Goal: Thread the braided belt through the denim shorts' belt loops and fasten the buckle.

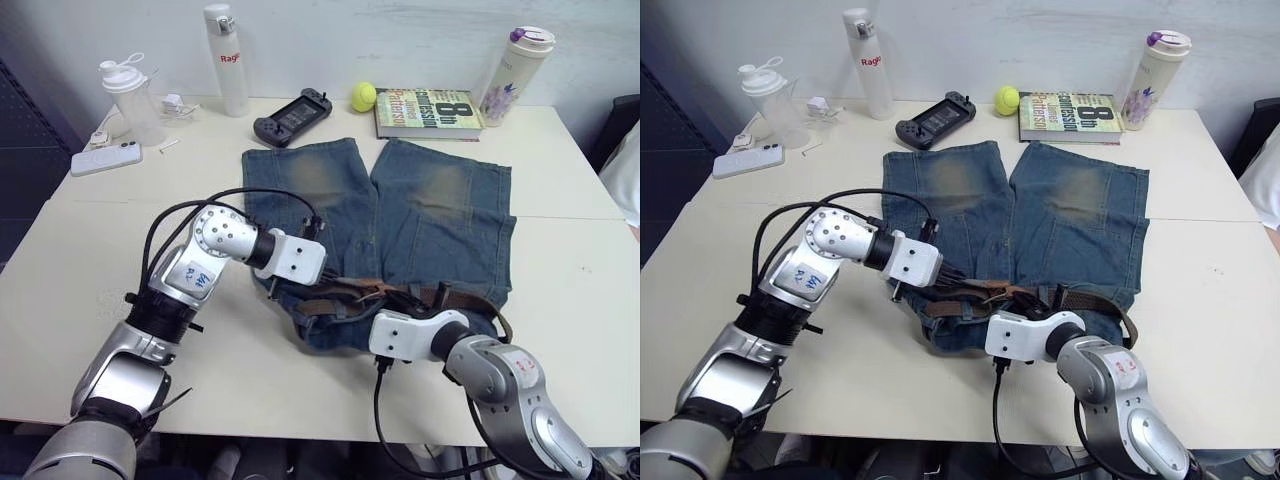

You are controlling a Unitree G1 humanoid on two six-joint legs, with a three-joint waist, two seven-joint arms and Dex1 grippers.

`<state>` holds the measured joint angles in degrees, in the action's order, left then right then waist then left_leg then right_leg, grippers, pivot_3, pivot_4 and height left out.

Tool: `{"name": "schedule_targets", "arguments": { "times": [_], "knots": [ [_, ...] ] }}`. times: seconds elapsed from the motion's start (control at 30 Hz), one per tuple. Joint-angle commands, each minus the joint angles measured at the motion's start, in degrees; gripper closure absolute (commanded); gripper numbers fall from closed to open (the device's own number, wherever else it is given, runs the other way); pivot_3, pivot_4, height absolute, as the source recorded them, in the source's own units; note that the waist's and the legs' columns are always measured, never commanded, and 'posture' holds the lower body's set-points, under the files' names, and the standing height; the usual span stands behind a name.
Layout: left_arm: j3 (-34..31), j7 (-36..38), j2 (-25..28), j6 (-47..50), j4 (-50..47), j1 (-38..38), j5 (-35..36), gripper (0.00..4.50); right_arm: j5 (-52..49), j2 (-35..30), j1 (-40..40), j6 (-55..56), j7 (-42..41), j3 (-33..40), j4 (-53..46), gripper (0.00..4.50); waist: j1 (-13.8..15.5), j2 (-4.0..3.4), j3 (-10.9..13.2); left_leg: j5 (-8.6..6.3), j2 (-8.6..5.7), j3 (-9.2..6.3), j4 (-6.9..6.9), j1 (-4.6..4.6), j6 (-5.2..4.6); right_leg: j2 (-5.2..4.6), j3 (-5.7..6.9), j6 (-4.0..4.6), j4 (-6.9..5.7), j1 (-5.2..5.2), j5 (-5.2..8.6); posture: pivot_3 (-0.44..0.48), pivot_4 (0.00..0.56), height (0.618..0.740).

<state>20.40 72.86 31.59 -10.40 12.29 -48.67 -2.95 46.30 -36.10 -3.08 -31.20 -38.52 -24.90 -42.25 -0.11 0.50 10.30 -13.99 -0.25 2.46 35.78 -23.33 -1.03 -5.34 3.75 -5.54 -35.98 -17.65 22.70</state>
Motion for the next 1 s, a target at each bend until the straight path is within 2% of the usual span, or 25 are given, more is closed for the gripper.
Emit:
{"name": "schedule_targets", "arguments": {
  "times": [0.03,0.23,0.6,0.77,1.0],
  "knots": [
    [-0.83,0.98,0.67,-3.56,3.24,-2.79,0.4,4.5,1.68,0.23,0.69,1.71,-0.64,1.4,-0.34,4.47,0.04,0.0,0.0,0.0,0.0,0.0,0.0,0.0,0.0,0.0,0.0,0.0,0.0,0.0,0.0,0.0,0.15,0.74],
    [-0.29,-0.97,-0.06,-7.11,7.67,-5.43,-1.81,4.5,3.42,-0.38,0.68,4.58,-1.41,2.64,-0.03,4.47,0.09,0.0,0.0,0.0,-0.01,0.0,0.06,-0.01,-0.01,0.0,0.0,0.0,-0.01,0.0,0.0,0.0,0.15,0.74],
    [0.68,-0.93,-1.19,-10.59,6.18,-5.4,-2.62,4.5,5.23,1.13,-0.77,8.12,-3.41,3.65,1.41,4.47,0.05,0.0,0.0,0.0,0.0,0.0,0.09,-0.01,-0.02,0.0,0.0,0.0,-0.05,0.0,0.0,0.0,0.15,0.74],
    [-0.14,-0.72,-0.44,-10.21,5.68,-5.73,-2.5,4.5,6.25,4.63,-1.1,5.16,-2.69,6.46,1.78,4.47,0.06,0.0,0.0,0.0,0.0,0.0,0.11,-0.01,-0.02,0.0,0.0,0.0,-0.07,0.0,0.0,0.0,0.15,0.74],
    [-1.12,-2.3,0.01,-8.4,5.41,-6.07,-2.81,4.5,7.63,9.01,-2.57,5.43,-2.73,6.11,2.16,4.47,0.03,0.0,0.0,0.0,-0.01,-0.01,0.12,-0.01,-0.02,0.0,0.0,0.0,-0.09,0.0,0.0,0.0,0.15,0.74]
  ]
}}
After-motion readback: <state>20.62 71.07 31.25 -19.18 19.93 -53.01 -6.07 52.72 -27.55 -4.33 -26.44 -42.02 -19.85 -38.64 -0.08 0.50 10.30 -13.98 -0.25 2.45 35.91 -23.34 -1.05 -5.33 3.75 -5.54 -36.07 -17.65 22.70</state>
